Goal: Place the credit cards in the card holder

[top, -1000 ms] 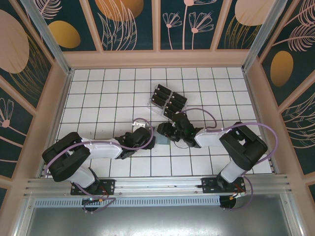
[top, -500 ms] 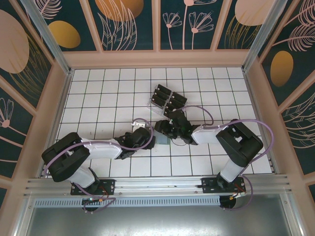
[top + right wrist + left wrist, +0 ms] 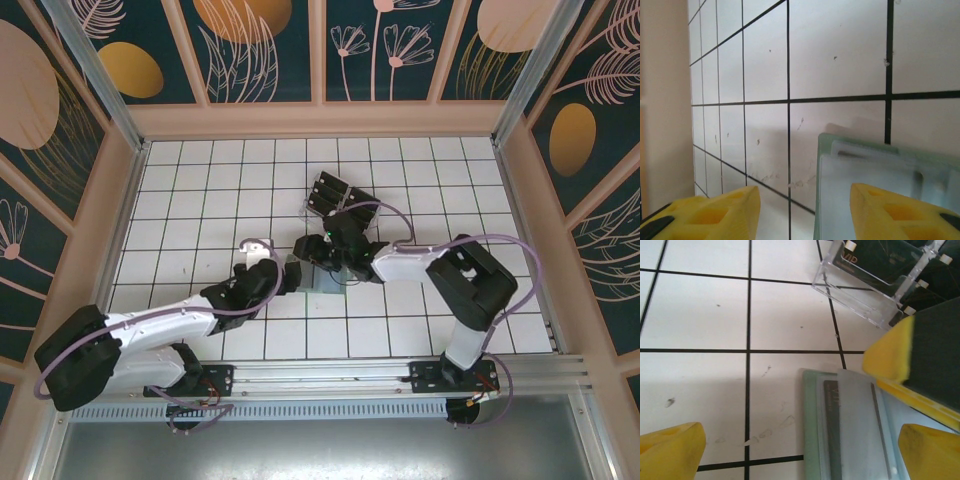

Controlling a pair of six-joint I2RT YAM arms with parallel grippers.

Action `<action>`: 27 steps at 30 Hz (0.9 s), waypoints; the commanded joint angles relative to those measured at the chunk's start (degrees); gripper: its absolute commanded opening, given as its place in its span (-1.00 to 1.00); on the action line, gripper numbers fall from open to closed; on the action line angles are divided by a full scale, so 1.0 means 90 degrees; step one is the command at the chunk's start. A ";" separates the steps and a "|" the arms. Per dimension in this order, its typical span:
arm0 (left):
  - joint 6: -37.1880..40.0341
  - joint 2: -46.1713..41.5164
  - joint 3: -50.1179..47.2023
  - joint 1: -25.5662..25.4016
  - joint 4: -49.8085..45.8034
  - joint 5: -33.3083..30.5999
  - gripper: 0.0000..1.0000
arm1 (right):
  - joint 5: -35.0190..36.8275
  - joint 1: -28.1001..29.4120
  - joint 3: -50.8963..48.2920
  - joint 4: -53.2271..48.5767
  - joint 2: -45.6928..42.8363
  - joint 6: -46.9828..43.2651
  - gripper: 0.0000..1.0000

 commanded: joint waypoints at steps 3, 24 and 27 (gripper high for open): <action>-0.0245 -0.0219 -0.0168 -0.0038 -0.0418 -0.0356 0.97 | -0.0239 0.0121 0.0576 -0.0303 0.0520 -0.0169 0.01; 0.0352 0.1280 0.0360 -0.0029 0.0157 0.0144 0.98 | 0.2048 -0.1177 0.2613 -0.4895 -0.0408 -0.4209 -0.02; 0.0399 0.1609 0.0531 -0.0026 0.0058 0.0077 0.98 | 0.2319 -0.1159 0.2884 -0.5220 -0.0089 -0.4586 -0.06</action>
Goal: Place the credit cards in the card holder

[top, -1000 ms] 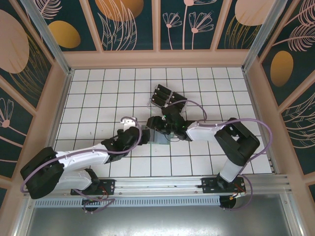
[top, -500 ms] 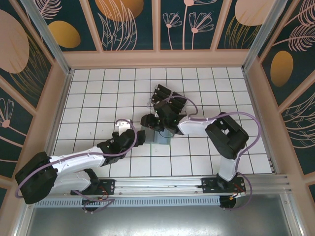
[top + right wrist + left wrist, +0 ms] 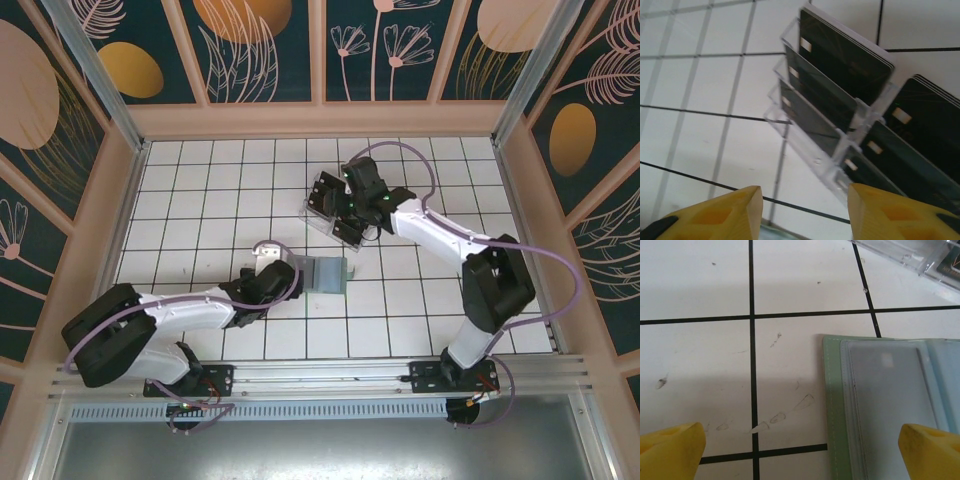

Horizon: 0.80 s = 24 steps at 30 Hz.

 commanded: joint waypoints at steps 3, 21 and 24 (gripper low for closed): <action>0.0152 0.0367 0.0328 -0.0013 -0.0064 -0.0082 0.97 | 0.0942 0.0135 0.0340 -0.1120 0.0516 -0.1060 -0.11; 0.0077 0.0108 0.0326 0.0193 -0.0272 -0.0160 0.98 | 0.1806 0.0481 0.0344 -0.1221 0.0985 -0.1457 -0.22; 0.0082 0.0083 0.0309 0.0216 -0.0272 -0.0141 0.97 | 0.1913 0.0510 0.0385 -0.1258 0.1105 -0.1529 -0.22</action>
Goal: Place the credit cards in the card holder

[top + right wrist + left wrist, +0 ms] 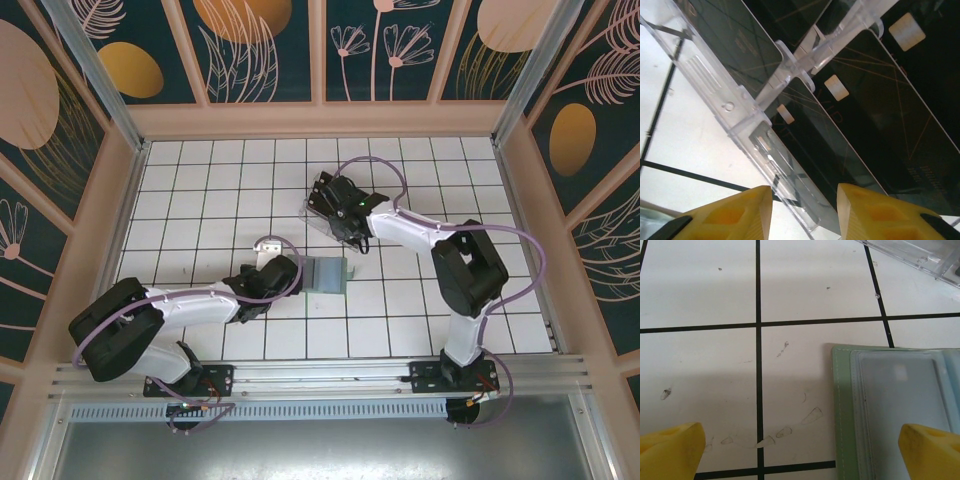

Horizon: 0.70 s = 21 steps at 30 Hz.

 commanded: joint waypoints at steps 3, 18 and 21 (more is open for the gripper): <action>0.0027 -0.0130 0.0095 0.0064 -0.0127 -0.0097 0.98 | 0.0474 0.0117 0.0247 -0.0259 0.0274 -0.0243 -0.23; 0.0015 -0.0153 0.0017 0.0111 -0.0046 -0.0070 0.97 | 0.0318 0.0171 0.0339 -0.0314 0.0414 -0.0456 -0.55; 0.0015 -0.0163 -0.0002 0.0123 -0.0029 -0.0050 0.98 | 0.0209 0.0161 0.0338 -0.0290 0.0422 -0.0680 -0.61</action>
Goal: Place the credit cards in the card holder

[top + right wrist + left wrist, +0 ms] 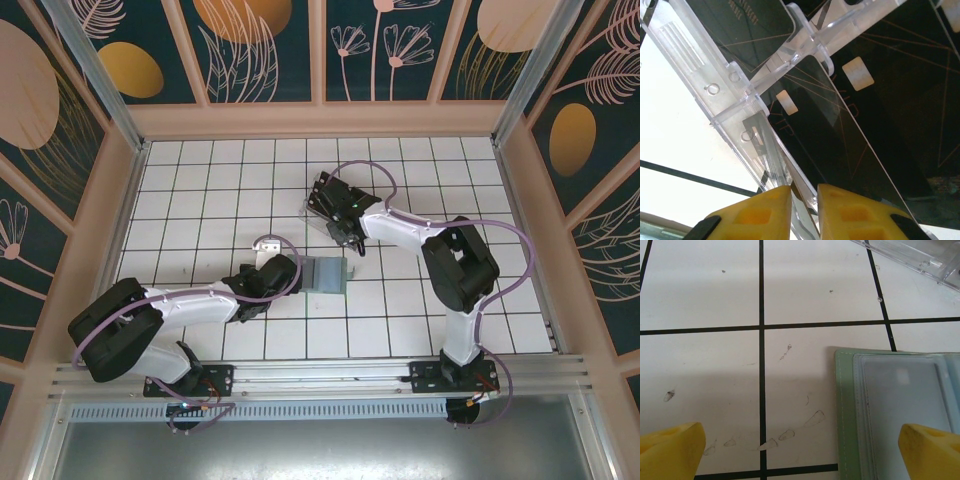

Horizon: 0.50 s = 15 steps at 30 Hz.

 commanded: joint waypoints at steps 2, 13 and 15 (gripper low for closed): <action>0.0007 -0.0156 -0.0011 0.0073 -0.0012 -0.0024 0.98 | -0.0197 0.0023 0.0217 -0.0084 0.0107 -0.0421 -0.65; 0.0004 -0.0233 -0.0034 0.0069 -0.0031 0.0016 0.97 | -0.0955 -0.0122 0.0176 0.0050 0.0021 -0.0978 -0.80; -0.0013 -0.0232 -0.0032 0.0074 -0.0031 0.0020 0.98 | -0.1094 -0.0126 0.0149 0.0078 -0.0011 -0.1130 -0.81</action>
